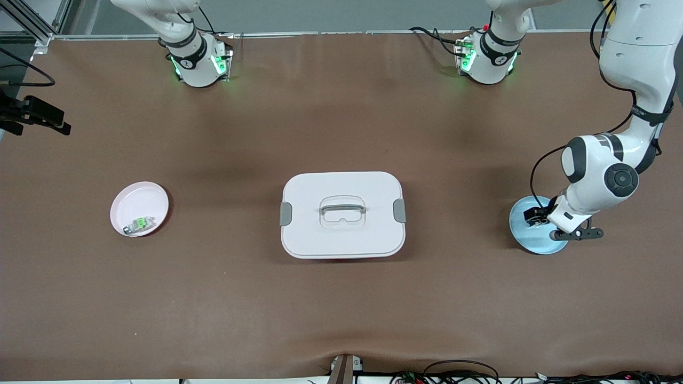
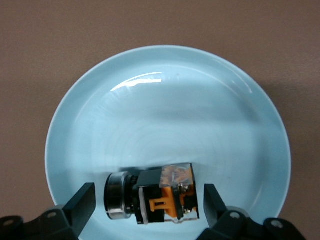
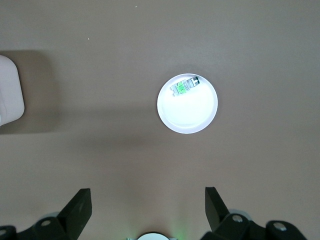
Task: Transfer orange switch to right arm and place
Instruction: 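Lower the left gripper and close it on the orange switch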
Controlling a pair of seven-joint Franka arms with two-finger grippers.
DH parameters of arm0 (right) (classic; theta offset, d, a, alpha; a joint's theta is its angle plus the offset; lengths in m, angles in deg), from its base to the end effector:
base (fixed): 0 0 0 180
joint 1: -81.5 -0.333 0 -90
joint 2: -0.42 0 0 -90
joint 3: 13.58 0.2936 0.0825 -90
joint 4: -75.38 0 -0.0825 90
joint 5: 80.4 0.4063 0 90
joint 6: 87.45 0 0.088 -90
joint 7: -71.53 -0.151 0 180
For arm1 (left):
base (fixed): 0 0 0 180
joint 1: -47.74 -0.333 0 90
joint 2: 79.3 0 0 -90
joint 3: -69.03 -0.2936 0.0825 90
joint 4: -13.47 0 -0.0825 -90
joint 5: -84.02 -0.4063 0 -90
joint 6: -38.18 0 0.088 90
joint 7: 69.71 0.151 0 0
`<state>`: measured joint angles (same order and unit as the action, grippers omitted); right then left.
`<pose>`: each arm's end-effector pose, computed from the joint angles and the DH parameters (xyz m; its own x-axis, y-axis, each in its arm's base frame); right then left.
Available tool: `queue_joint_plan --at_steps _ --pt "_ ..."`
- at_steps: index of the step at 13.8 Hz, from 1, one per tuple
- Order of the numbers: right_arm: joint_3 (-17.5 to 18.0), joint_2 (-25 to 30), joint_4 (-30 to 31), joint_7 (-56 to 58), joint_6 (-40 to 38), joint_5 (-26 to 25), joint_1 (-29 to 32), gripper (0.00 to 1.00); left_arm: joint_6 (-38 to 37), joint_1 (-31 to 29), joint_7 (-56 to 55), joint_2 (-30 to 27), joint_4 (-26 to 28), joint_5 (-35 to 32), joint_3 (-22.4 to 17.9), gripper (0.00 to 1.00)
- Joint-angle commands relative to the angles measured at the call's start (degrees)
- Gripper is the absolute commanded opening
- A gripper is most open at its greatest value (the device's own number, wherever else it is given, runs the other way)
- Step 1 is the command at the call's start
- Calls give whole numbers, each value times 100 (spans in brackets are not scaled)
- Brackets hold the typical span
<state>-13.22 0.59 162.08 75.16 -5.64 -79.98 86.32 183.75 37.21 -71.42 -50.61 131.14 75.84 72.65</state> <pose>0.5559 -0.0422 0.5761 0.9966 -0.0132 -0.0817 -0.0143 -0.9998 -0.0125 0.5891 0.0709 0.1068 0.9991 0.0400 -0.0126 0.0394 -0.9980 -0.0493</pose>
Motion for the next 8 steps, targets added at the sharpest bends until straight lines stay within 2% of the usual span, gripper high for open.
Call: queue_joint_plan --at_steps 1,2,3,5,6,8 --pt "-19 -60 -109 -74 -77 -25 -43 100 68 -90 -58 110 -60 -96 33 82" --pt "-19 -60 -109 -74 -77 -25 -43 100 68 -91 -58 111 -60 -96 33 73" --pt "-19 -60 -109 -82 -69 -25 -52 100 68 -82 -58 111 -60 -96 33 54" --pt "-19 -60 -109 -82 -77 -33 -96 100 51 -38 -224 76 -69 -87 33 7" --pt "-19 -60 -109 -83 -77 -33 -96 100 33 -29 -329 23 -69 -96 60 0" --pt "-19 -60 -109 -74 -77 -33 -96 100 -2 -46 -305 -205 -43 -96 77 0"
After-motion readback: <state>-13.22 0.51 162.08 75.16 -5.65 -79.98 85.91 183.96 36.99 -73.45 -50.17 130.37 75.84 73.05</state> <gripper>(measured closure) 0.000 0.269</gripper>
